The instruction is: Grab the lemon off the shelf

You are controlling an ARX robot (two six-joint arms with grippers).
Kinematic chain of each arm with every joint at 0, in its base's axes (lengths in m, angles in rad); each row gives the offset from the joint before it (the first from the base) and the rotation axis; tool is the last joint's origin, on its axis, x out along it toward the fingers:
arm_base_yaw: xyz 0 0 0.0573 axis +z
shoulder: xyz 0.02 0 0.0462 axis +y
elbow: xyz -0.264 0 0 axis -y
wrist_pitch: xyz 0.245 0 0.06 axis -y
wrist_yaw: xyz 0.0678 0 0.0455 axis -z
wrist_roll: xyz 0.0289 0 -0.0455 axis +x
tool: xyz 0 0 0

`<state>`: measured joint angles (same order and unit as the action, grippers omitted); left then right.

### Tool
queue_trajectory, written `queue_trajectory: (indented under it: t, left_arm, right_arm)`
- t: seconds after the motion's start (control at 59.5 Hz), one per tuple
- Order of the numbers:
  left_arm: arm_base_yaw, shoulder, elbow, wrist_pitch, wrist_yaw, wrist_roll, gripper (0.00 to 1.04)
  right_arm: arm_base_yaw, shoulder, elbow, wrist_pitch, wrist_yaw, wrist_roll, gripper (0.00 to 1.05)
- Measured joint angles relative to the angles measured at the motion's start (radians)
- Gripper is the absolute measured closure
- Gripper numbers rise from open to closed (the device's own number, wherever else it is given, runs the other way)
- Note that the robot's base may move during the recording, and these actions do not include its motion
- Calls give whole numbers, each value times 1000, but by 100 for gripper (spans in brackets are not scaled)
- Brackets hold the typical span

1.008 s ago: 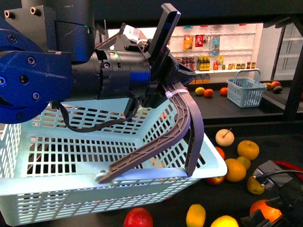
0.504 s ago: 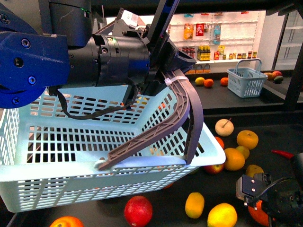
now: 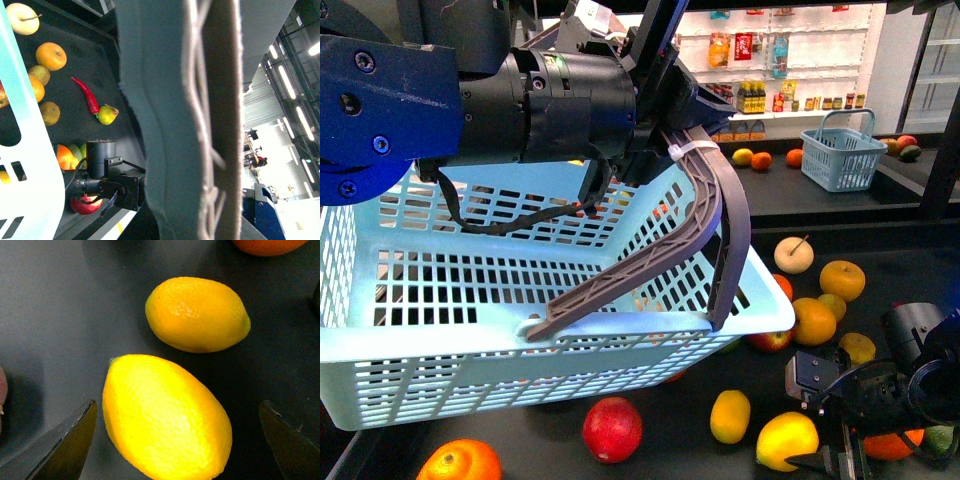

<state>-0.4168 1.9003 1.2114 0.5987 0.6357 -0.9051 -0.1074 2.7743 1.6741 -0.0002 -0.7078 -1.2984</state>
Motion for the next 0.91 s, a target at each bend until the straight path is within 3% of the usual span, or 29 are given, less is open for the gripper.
queue_trajectory:
  t: [0.571,0.756,0.907]
  left_arm:
    - [0,0,0,0,1,0,98]
    - [0,0,0,0,0,0,98]
    - [0,0,0,0,0,0,98]
  right_arm:
    - [6,119,130,94,-3,81,7]
    - [7,119,126,121,-3,127,34]
    - [5,94,79,159,3,153,41]
